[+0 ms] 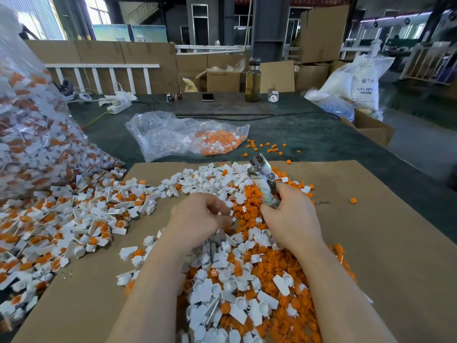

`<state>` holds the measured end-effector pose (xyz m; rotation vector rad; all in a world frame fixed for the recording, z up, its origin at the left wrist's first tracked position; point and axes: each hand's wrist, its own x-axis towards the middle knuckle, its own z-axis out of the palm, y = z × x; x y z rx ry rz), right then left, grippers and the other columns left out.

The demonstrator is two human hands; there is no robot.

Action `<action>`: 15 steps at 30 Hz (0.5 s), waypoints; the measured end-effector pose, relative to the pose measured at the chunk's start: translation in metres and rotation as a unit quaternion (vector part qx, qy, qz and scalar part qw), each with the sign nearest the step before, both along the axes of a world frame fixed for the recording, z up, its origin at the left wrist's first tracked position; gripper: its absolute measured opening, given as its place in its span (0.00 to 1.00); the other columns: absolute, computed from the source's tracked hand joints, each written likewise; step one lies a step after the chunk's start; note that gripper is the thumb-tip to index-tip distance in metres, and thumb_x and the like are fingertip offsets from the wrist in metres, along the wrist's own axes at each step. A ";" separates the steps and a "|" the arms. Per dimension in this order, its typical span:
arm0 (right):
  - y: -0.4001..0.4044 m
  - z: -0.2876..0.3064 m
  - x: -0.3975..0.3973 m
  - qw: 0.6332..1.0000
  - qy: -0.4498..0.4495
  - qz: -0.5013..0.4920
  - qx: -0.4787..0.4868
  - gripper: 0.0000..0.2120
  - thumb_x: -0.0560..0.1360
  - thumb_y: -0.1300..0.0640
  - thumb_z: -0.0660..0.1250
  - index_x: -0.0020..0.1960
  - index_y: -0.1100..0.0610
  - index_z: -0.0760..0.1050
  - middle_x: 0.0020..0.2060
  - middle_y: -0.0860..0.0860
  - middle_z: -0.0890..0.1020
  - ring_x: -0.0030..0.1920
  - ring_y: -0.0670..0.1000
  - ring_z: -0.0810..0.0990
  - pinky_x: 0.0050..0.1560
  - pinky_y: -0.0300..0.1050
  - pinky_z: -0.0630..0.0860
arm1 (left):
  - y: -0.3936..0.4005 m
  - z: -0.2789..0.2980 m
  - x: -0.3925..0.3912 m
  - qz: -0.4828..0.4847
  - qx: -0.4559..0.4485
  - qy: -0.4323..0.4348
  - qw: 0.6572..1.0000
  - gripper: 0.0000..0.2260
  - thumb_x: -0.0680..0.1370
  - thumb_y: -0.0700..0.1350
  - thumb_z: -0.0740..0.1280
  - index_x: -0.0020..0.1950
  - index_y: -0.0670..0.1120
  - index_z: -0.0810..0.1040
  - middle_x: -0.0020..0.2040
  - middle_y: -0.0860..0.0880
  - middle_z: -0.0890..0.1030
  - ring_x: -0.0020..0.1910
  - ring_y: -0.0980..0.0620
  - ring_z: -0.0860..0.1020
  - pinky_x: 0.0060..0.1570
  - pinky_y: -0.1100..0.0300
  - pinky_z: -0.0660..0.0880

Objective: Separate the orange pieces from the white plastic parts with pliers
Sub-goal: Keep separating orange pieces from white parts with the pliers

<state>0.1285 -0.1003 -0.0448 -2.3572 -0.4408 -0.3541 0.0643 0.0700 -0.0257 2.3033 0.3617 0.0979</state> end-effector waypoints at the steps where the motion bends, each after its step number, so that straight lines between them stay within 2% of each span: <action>1: 0.000 0.000 0.000 1.000 0.000 0.002 0.000 0.12 0.72 0.56 0.66 0.35 0.46 0.66 0.27 0.45 0.73 0.27 0.45 0.71 0.25 0.39 0.62 | -0.001 -0.001 0.002 -0.007 0.043 0.022 0.999 0.03 0.72 0.51 0.76 0.42 0.57 0.83 0.42 0.60 0.82 0.47 0.58 0.79 0.59 0.49 0.75; 4: 0.000 0.000 0.000 1.000 0.003 0.005 -0.007 0.12 0.72 0.56 0.66 0.35 0.47 0.65 0.27 0.46 0.73 0.27 0.46 0.70 0.26 0.39 0.62 | -0.001 -0.003 0.004 -0.019 0.100 0.050 0.994 0.03 0.73 0.53 0.74 0.41 0.59 0.82 0.39 0.63 0.81 0.49 0.60 0.78 0.65 0.45 0.71; 10: 0.001 0.000 0.000 1.000 0.011 0.019 -0.023 0.10 0.73 0.55 0.66 0.37 0.46 0.67 0.29 0.44 0.74 0.29 0.45 0.72 0.27 0.39 0.63 | -0.006 -0.009 0.005 -0.012 0.136 0.019 0.990 0.05 0.77 0.49 0.71 0.43 0.57 0.80 0.41 0.61 0.79 0.49 0.55 0.79 0.60 0.49 0.76; 11: 0.002 0.000 0.000 0.999 0.011 0.021 -0.022 0.09 0.74 0.54 0.66 0.38 0.46 0.68 0.29 0.44 0.74 0.29 0.45 0.72 0.27 0.38 0.63 | -0.006 -0.010 0.006 -0.010 0.101 0.006 0.995 0.04 0.78 0.48 0.70 0.43 0.55 0.81 0.41 0.59 0.80 0.45 0.55 0.80 0.55 0.51 0.79; 12: 0.002 0.000 0.000 0.999 0.011 0.026 -0.020 0.07 0.75 0.53 0.67 0.41 0.46 0.70 0.30 0.43 0.75 0.30 0.44 0.73 0.27 0.38 0.63 | -0.005 -0.010 0.006 -0.009 0.037 -0.009 0.999 0.03 0.78 0.48 0.70 0.45 0.53 0.83 0.41 0.57 0.82 0.39 0.58 0.80 0.46 0.56 0.81; 13: 0.002 0.000 0.000 0.999 0.014 0.031 -0.015 0.04 0.75 0.52 0.67 0.43 0.47 0.72 0.31 0.43 0.76 0.31 0.44 0.74 0.28 0.38 0.65 | -0.006 -0.008 0.004 -0.006 -0.037 -0.025 0.999 0.04 0.79 0.47 0.70 0.47 0.53 0.84 0.41 0.56 0.83 0.32 0.61 0.79 0.36 0.63 0.79; 14: 0.003 0.001 0.000 0.999 0.017 0.039 -0.004 0.03 0.75 0.51 0.67 0.45 0.48 0.74 0.33 0.43 0.77 0.32 0.45 0.75 0.29 0.40 0.68 | -0.006 -0.006 0.003 0.000 -0.103 -0.040 0.994 0.04 0.79 0.47 0.70 0.47 0.55 0.85 0.41 0.56 0.84 0.29 0.64 0.78 0.30 0.67 0.75; 15: 0.003 0.001 0.000 0.999 0.023 0.049 0.011 0.04 0.75 0.51 0.67 0.46 0.50 0.75 0.34 0.44 0.77 0.34 0.45 0.75 0.31 0.42 0.71 | -0.005 -0.004 0.001 0.008 -0.156 -0.055 0.986 0.05 0.78 0.48 0.71 0.46 0.57 0.85 0.42 0.57 0.85 0.31 0.66 0.79 0.32 0.68 0.73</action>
